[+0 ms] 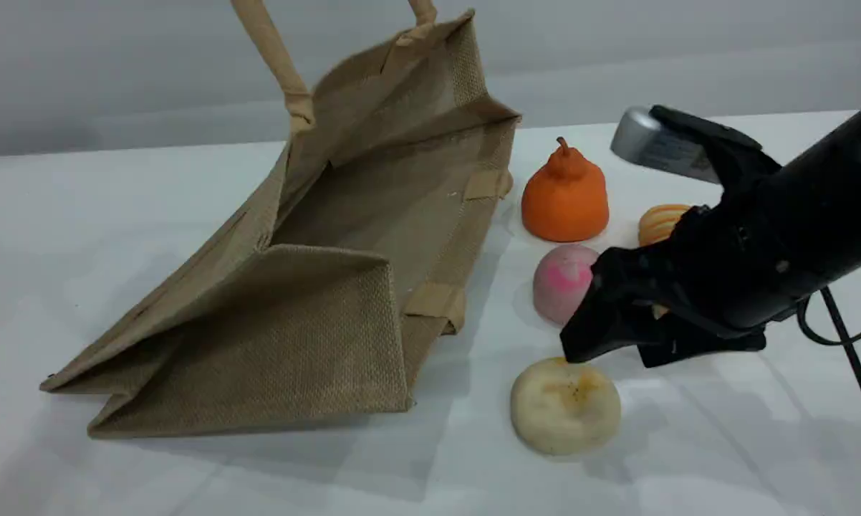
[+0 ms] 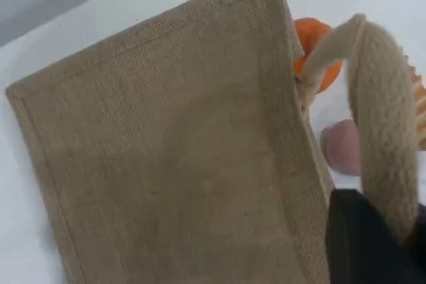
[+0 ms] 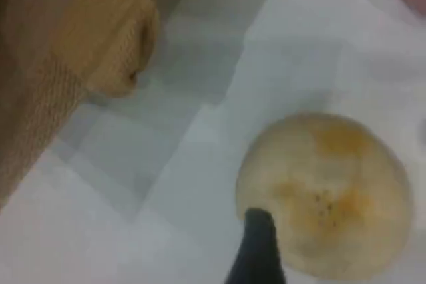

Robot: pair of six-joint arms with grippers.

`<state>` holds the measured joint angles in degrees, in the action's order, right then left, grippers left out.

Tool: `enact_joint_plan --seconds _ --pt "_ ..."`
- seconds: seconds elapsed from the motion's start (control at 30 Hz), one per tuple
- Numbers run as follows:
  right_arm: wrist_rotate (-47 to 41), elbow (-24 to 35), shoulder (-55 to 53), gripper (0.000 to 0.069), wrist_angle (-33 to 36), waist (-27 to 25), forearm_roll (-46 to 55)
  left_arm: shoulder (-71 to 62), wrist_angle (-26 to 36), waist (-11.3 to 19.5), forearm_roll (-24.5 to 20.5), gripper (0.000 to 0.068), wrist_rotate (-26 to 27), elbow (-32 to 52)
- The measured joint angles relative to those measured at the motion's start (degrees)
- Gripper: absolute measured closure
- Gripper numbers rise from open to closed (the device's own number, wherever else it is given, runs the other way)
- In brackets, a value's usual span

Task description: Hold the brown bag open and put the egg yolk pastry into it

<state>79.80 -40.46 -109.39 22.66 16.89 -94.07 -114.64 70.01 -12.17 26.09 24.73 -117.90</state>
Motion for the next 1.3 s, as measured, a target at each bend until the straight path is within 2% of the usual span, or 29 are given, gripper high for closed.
enact_joint_plan --seconds 0.2,0.4,0.5,0.67,1.0,1.07,1.13,1.3 --pt "6.3 0.0 -1.0 0.0181 -3.8 1.5 -6.1 0.0 0.0 0.0 0.0 0.0602 -0.3 0.0" --pt "9.9 -0.1 -4.9 0.0181 -0.1 1.5 -6.0 0.0 -0.1 0.0 0.1 0.0602 -0.4 0.0" --pt "10.2 -1.2 -5.5 0.0181 2.5 1.5 -5.9 0.0 -0.1 0.0 0.1 0.0602 -0.4 0.0" --pt "10.2 -2.8 -6.0 0.0181 0.4 1.5 -6.0 0.0 -0.1 0.0 0.9 0.0602 -0.4 0.0" --pt "10.2 -3.0 -9.5 0.0190 2.2 1.5 -5.9 0.0 -0.1 0.0 1.6 0.0602 -0.4 0.0" --pt "10.2 -3.0 -9.5 0.0225 2.4 1.5 -5.9 0.0 -0.1 0.0 1.6 0.0602 -0.4 0.0" --pt "10.2 -3.0 -9.5 0.0294 2.5 1.5 -5.9 0.0 -0.1 0.0 1.6 0.0602 -0.5 0.0" --pt "10.1 -3.0 -9.5 0.0606 3.3 1.5 -5.9 0.0 -0.1 0.0 1.6 0.0602 -0.6 0.0"
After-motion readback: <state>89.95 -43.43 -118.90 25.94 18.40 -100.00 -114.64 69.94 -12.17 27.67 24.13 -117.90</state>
